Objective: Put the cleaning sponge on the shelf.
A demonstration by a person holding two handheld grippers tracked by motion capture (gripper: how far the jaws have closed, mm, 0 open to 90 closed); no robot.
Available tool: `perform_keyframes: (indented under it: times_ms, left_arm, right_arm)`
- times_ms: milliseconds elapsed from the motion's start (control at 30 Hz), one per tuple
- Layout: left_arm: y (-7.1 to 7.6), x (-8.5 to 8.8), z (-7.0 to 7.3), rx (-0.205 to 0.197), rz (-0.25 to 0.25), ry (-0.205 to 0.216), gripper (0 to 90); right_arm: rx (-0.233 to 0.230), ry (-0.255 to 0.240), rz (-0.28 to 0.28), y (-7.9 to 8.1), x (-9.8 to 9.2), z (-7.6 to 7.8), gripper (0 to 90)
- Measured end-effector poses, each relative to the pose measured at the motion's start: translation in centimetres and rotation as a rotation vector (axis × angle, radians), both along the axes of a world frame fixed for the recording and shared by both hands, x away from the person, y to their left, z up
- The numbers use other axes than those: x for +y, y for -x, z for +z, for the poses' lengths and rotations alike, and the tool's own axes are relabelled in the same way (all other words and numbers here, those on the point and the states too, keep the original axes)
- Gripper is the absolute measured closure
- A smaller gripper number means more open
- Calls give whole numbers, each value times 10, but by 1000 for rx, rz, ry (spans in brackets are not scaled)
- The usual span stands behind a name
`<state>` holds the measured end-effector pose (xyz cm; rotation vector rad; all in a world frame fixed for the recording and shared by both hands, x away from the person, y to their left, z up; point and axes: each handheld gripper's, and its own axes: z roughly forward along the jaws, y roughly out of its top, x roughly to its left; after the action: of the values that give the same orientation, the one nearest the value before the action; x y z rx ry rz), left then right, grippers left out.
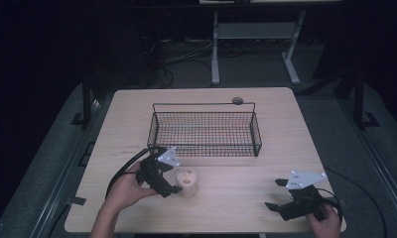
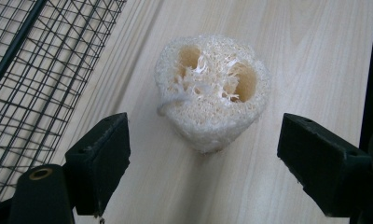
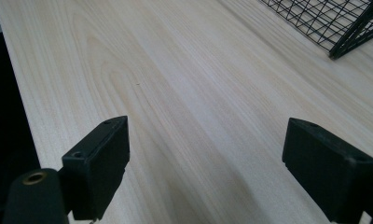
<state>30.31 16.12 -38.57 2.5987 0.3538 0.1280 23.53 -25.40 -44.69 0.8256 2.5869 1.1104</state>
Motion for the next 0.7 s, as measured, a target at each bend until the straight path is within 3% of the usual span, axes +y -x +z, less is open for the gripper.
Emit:
perform_keyframes:
  times_ms: [700]
  left_arm:
    - [-11,-22,-8,39,-9,-30,167]
  right_arm:
    - [1,-7,4,0,0,0,143]
